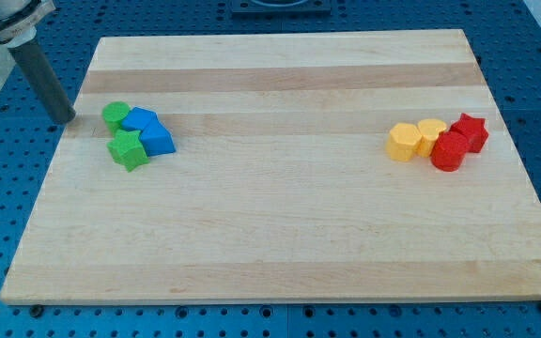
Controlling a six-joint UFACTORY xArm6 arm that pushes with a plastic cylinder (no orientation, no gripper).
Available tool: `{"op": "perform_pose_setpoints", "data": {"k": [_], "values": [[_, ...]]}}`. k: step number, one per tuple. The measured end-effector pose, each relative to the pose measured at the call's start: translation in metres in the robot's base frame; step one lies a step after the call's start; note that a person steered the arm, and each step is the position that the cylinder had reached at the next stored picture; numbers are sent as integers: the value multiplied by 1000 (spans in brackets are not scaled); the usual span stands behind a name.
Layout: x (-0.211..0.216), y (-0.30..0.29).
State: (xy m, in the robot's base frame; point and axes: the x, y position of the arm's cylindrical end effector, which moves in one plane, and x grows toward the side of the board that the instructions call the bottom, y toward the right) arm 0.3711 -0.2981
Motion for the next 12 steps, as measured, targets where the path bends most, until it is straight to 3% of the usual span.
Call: {"op": "perform_pose_setpoints", "data": {"k": [3, 4, 5, 7, 8, 9, 10, 12], "values": [[55, 210], [56, 277], [56, 281], [204, 207], [175, 187], [70, 149], [65, 128], [96, 56]]}}
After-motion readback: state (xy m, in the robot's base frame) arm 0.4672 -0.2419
